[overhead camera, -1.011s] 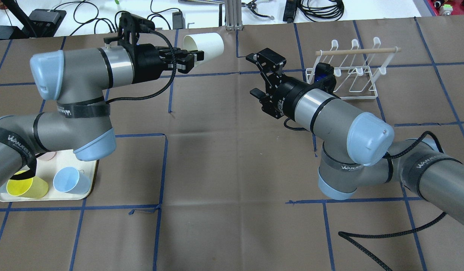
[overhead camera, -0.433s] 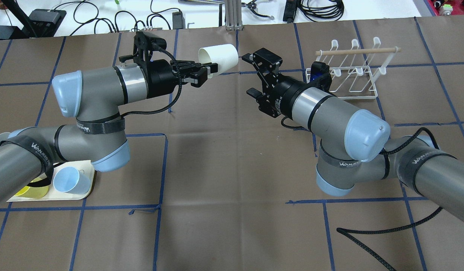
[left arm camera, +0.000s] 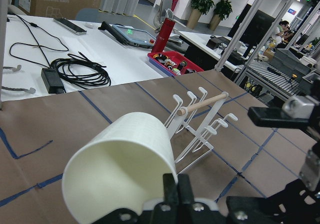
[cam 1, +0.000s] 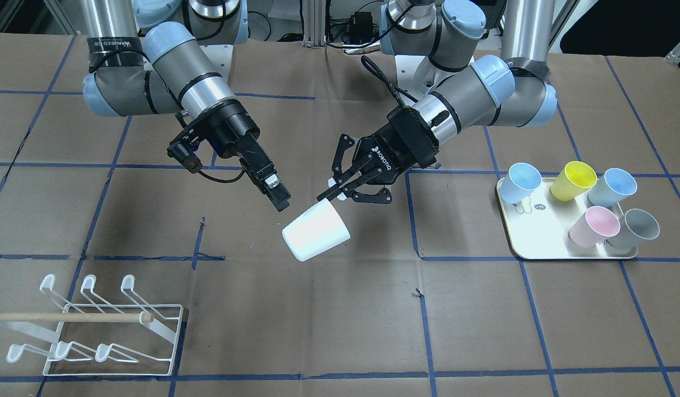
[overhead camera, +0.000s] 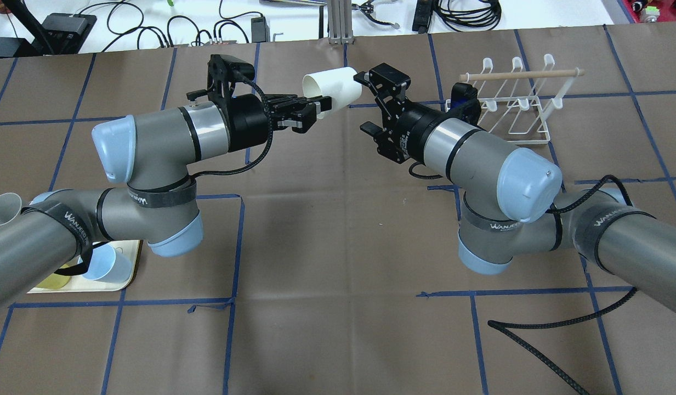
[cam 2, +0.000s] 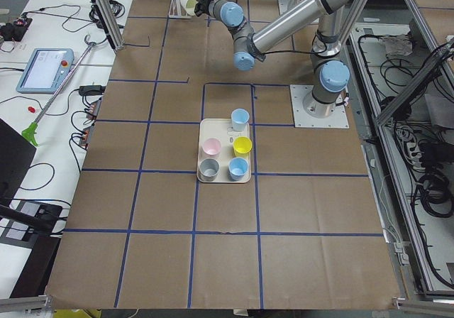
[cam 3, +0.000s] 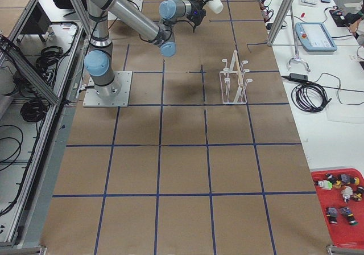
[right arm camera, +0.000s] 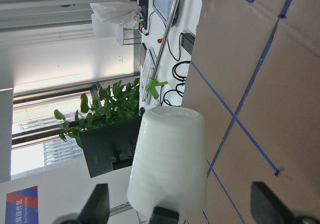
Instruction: Transfer IKEA cup to right arm and place on rack
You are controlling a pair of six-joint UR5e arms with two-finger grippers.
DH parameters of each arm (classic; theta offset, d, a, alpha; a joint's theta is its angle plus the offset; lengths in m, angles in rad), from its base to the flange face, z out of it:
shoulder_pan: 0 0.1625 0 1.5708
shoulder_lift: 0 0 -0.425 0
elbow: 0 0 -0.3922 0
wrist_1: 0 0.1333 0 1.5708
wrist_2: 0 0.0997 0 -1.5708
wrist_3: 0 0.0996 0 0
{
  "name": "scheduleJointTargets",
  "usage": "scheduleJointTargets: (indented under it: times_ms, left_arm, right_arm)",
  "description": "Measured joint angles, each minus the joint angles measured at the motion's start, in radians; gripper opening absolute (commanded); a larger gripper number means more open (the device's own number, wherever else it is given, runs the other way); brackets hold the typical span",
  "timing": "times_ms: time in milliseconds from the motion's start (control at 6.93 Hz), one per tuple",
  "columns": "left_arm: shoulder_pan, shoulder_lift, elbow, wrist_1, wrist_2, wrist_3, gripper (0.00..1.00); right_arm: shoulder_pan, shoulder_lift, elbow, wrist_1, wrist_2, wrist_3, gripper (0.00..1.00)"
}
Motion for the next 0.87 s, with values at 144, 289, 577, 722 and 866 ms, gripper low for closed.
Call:
scheduleJointTargets:
  times_ms: [144,289,577,722,866]
  left_arm:
    - [-0.005,-0.004,-0.021,0.062,0.000,-0.050,0.00]
    - [-0.007,-0.008,-0.031,0.095,0.000,-0.078,0.00]
    - [-0.008,-0.009,-0.036,0.113,0.000,-0.094,0.00]
    - [-0.008,-0.009,-0.036,0.114,-0.001,-0.096,0.00]
    - [-0.008,-0.009,-0.036,0.114,-0.001,-0.096,0.00]
  right_arm:
    - [-0.003,0.013,-0.010,0.001,-0.007,0.001,1.00]
    - [-0.004,0.029,-0.028,0.003,-0.014,0.008,1.00]
    - [-0.006,0.047,-0.058,0.004,-0.038,0.044,0.99]
    - [-0.006,0.053,-0.063,0.003,-0.044,0.052,0.99]
    - [-0.004,0.061,-0.066,0.002,-0.045,0.054,0.99]
